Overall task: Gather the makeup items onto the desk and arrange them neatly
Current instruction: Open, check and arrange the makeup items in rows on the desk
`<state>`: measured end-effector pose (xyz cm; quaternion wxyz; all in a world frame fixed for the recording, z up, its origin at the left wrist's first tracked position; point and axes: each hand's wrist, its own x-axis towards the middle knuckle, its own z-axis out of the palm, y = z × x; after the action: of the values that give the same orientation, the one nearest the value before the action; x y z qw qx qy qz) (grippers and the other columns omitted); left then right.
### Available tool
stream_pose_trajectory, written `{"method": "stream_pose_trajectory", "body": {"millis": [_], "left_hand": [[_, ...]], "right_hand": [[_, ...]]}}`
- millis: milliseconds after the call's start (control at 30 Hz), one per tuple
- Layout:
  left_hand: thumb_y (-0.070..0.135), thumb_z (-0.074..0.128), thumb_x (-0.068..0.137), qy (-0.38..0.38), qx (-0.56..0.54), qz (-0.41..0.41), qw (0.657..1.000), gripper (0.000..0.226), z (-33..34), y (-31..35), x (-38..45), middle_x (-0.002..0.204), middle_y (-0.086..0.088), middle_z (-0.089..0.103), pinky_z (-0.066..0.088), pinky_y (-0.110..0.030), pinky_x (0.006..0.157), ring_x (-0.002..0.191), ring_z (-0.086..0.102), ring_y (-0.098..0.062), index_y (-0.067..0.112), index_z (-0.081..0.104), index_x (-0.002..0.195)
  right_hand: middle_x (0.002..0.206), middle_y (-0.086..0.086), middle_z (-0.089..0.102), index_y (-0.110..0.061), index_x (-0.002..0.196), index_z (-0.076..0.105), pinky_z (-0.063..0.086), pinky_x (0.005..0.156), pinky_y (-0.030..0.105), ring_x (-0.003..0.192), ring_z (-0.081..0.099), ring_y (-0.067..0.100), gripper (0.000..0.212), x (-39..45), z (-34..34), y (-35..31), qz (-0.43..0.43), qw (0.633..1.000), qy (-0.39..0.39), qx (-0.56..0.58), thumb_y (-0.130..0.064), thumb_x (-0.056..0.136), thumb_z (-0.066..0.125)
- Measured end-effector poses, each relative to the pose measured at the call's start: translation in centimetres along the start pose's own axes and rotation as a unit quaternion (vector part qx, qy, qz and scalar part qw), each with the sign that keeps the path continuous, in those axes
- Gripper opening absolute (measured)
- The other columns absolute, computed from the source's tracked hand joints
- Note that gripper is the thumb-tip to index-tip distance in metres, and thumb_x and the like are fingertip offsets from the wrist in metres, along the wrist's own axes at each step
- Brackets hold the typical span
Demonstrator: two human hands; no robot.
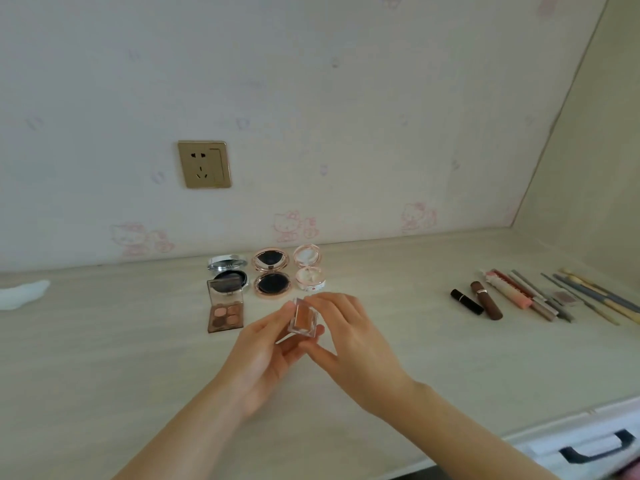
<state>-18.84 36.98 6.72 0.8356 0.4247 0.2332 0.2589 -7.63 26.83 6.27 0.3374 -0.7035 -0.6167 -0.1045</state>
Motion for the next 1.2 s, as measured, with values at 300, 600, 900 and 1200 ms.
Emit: {"method": "stream_pose_trajectory", "body": {"millis": [300,600,900,1200], "left_hand": [[0.028,0.059,0.086,-0.004,-0.014,-0.001,1.0,0.041,-1.8,-0.4,-0.2,0.105,-0.024,0.067,0.058,-0.032,0.082,0.089,0.069,-0.027,-0.007,0.067,0.107],[0.027,0.062,0.079,0.005,0.018,-0.009,1.0,0.034,-2.2,-0.6,-0.4,0.101,-0.026,0.069,0.054,-0.04,0.088,0.093,0.069,-0.034,-0.001,0.075,0.092],[0.024,0.061,0.082,-0.006,0.003,-0.013,1.0,0.035,-2.2,-0.4,-0.6,0.106,-0.027,0.068,0.057,-0.037,0.085,0.098,0.068,-0.038,-0.004,0.072,0.1],[0.02,0.058,0.083,-0.029,-0.014,-0.008,0.999,0.04,-2.2,-0.1,-0.7,0.105,-0.025,0.068,0.058,-0.032,0.073,0.092,0.069,-0.035,-0.007,0.065,0.11]], "right_hand": [[0.112,-0.006,0.049,-0.019,0.116,0.054,0.051,0.074,0.028,0.101,0.05,0.016,0.041,0.4,2.3,-0.9,0.013,0.999,0.029,0.016,-0.043,0.083,0.054],[0.1,-0.009,0.052,-0.018,0.107,0.058,0.041,0.077,0.022,0.092,0.046,0.012,0.042,0.5,1.9,-0.2,0.003,1.0,-0.001,0.013,-0.032,0.073,0.08],[0.102,-0.018,0.049,-0.023,0.108,0.06,0.043,0.085,0.016,0.102,0.053,0.003,0.036,1.0,0.9,-0.3,0.053,0.99,-0.049,0.118,-0.027,0.077,0.077],[0.098,-0.016,0.054,-0.025,0.107,0.065,0.043,0.085,0.011,0.098,0.054,-0.001,0.039,2.0,-0.9,-0.2,0.056,0.98,-0.103,0.159,-0.025,0.072,0.082]]}}
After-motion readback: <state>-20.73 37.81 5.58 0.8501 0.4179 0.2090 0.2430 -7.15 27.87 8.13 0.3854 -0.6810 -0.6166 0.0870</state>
